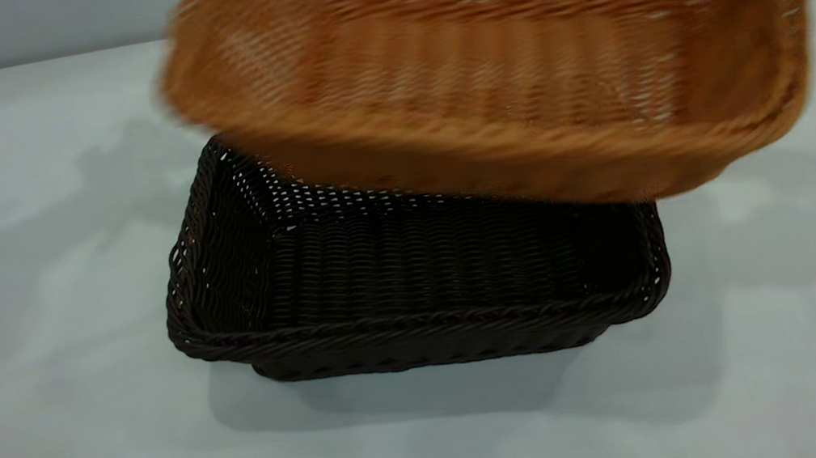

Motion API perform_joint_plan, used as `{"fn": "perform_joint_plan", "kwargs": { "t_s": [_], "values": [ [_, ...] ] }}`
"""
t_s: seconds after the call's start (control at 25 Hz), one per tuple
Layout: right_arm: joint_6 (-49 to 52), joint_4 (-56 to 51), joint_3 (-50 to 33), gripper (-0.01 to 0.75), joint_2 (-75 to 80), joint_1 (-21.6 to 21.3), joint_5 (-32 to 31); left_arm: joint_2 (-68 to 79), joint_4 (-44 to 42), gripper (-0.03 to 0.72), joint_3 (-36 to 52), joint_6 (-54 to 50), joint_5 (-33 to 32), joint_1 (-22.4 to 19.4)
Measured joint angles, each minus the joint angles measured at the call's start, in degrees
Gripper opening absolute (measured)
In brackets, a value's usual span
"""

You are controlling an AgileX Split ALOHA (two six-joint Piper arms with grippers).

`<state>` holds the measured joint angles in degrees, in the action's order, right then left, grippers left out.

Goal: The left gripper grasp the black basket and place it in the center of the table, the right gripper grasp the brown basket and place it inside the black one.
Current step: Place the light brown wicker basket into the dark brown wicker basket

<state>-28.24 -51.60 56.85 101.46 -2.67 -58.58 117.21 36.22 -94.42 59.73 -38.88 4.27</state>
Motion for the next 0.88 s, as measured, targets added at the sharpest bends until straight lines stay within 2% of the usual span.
{"fn": "perform_joint_plan", "kwargs": {
  "t_s": [0.12, 0.32, 0.88],
  "values": [
    [0.5, 0.0, 0.0, 0.069, 0.0, 5.3, 2.7, 0.0, 0.1, 0.573, 0.0, 0.0, -0.1, -0.1],
    [0.6, 0.7, 0.0, 0.069, 0.2, 9.9, 8.3, 0.0, 0.2, 0.573, 0.0, 0.0, -0.2, 0.0],
    [-4.5, 0.0, 0.0, 0.069, 10.4, 10.7, 14.6, 0.0, 0.3, 0.573, 0.0, 0.0, -0.8, 0.0]
  ]
}}
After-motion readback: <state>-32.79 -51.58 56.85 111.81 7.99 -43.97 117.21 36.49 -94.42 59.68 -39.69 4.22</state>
